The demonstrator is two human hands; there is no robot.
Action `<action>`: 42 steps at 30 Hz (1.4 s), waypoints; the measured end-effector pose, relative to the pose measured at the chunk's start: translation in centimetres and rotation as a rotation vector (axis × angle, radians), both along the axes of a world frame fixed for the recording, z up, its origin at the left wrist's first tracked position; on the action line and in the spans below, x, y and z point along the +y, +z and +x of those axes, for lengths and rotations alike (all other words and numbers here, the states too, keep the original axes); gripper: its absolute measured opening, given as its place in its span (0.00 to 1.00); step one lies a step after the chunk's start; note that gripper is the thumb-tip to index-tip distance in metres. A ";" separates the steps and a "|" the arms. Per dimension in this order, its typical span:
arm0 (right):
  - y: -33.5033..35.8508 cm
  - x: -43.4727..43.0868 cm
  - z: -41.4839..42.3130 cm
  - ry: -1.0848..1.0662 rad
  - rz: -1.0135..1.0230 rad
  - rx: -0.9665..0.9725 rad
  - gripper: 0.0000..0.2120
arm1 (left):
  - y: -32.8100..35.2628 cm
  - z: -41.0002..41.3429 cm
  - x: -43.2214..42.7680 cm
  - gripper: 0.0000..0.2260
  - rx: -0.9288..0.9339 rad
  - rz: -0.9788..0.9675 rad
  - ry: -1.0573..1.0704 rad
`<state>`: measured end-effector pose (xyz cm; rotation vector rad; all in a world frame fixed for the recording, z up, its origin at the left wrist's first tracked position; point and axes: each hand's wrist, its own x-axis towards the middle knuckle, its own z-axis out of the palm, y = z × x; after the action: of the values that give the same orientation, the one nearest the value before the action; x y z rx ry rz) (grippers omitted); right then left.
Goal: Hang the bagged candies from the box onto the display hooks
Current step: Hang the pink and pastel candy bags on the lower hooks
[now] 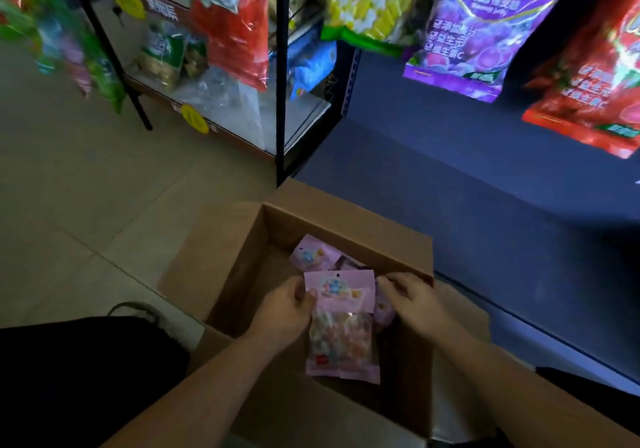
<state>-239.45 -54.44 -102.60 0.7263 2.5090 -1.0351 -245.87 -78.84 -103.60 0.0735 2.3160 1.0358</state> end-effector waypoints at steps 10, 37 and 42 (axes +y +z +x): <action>-8.5 2.2 -2.7 -0.166 -0.198 -0.128 0.19 | -8.1 -3.8 3.7 0.25 -0.066 0.003 -0.019; -5.5 0.2 -5.1 0.177 -0.074 -0.026 0.05 | -7.2 -3.8 2.2 0.20 0.480 -0.067 -0.068; 2.3 -0.4 -6.0 0.405 -0.060 -0.031 0.08 | 0.0 -5.4 1.7 0.21 0.782 -0.130 -0.398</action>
<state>-245.42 -54.83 -100.35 0.1990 2.4429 -0.9365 -251.29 -77.15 -103.64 0.9996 2.8576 0.7143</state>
